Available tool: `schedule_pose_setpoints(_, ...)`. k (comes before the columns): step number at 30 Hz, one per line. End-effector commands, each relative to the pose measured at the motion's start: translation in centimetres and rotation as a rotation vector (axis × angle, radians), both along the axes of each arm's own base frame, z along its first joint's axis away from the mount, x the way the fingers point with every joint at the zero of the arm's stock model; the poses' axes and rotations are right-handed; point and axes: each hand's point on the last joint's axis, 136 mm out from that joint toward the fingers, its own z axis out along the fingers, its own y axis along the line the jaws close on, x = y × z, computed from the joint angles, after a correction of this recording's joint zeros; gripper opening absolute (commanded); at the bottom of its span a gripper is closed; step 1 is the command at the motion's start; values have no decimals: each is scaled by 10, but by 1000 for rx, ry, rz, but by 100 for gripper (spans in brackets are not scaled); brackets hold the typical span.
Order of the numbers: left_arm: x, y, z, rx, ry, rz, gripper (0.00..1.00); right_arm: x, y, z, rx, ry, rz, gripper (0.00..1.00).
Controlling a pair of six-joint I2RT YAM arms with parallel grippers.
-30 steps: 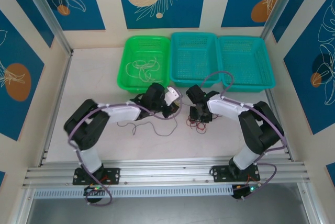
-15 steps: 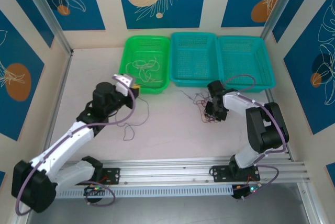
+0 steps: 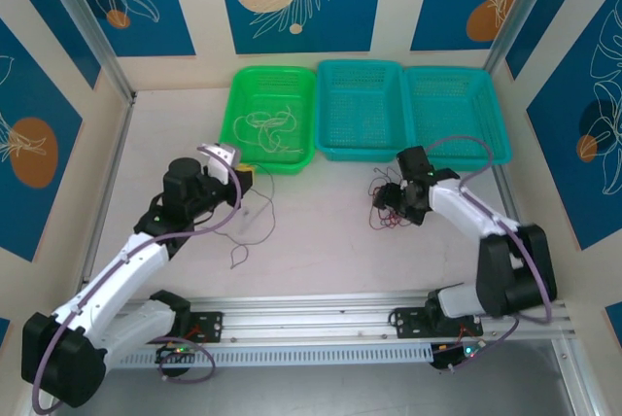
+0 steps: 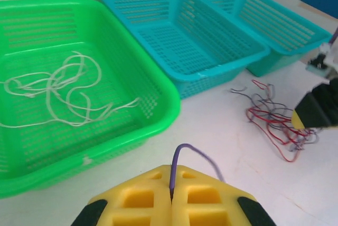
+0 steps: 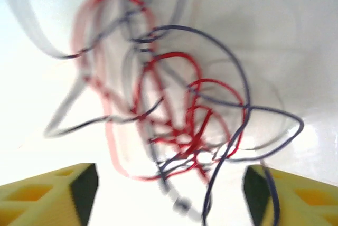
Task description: Untangle the cables
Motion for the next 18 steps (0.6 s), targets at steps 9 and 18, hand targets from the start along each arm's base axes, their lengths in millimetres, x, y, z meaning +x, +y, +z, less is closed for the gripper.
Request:
schedule_pose_setpoints(9, -30, -55, 59, -61, -69, -305, 0, -17, 106, 184, 309, -727, 576, 86)
schedule_pose_setpoints(18, -45, -95, 77, -48, -114, -427, 0, -48, 209, 233, 407, -1025, 1029, 83)
